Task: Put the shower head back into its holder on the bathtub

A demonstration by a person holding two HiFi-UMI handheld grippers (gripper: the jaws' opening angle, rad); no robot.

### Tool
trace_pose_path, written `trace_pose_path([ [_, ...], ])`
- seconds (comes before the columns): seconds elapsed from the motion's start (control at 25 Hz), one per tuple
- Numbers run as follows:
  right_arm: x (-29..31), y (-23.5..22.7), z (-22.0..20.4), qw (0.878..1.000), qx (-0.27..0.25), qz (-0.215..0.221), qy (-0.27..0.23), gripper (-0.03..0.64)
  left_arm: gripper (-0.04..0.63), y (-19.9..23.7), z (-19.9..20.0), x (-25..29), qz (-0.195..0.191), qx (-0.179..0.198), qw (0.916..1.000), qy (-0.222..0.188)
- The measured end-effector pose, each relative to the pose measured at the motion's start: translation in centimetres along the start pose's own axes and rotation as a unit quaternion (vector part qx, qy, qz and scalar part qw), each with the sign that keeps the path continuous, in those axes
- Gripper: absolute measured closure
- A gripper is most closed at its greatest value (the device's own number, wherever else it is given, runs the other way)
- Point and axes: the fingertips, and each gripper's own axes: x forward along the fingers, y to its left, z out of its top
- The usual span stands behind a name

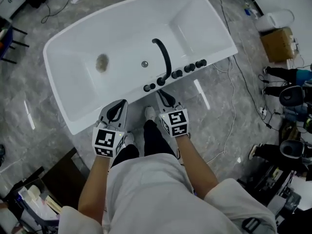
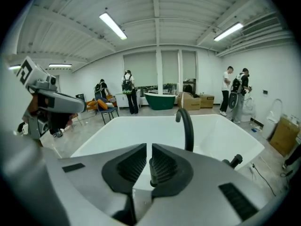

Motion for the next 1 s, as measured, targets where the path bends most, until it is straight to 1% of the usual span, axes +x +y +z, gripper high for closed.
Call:
trace_pose_path([
  [0.12,-2.1,0.0,2.0,0.999,0.013,-0.021,-0.029,0.589,0.583,-0.2,1.4,-0.7,-0.016,0.017,0.9996,-0.017],
  [0.2,-3.5,1.1,2.4,0.999,0.013,-0.022,-0.036,0.597,0.583,-0.5,1.7,-2.0,-0.025,0.022,0.9992,-0.024],
  [0.32,-5.9,3.5,2.9,0.998,0.021,-0.02,-0.048,0.598,0.583,-1.2,2.1,-4.8,-0.041,0.028,0.9981,-0.038],
  [0.48,-10.0,4.6,4.9,0.995,0.03,-0.046,-0.089,0.598,0.583,-2.6,3.4,-6.7,-0.069,0.049,0.9946,-0.06],
  [0.64,-14.1,5.6,6.3,0.988,0.052,-0.074,-0.123,0.598,0.583,-4.1,3.4,-8.2,-0.093,0.061,0.9917,-0.064],
  [0.8,-16.8,6.2,6.9,0.984,0.051,-0.096,-0.138,0.598,0.583,-5.4,3.7,-9.0,-0.118,0.079,0.9879,-0.062],
  [0.88,-18.1,6.1,7.0,0.983,0.049,-0.1,-0.143,0.598,0.583,-6.3,4.1,-9.1,-0.126,0.085,0.9863,-0.064],
  [1.0,-19.8,6.2,7.3,0.983,0.052,-0.094,-0.151,0.598,0.583,-7.5,4.7,-9.3,-0.129,0.091,0.985,-0.07],
])
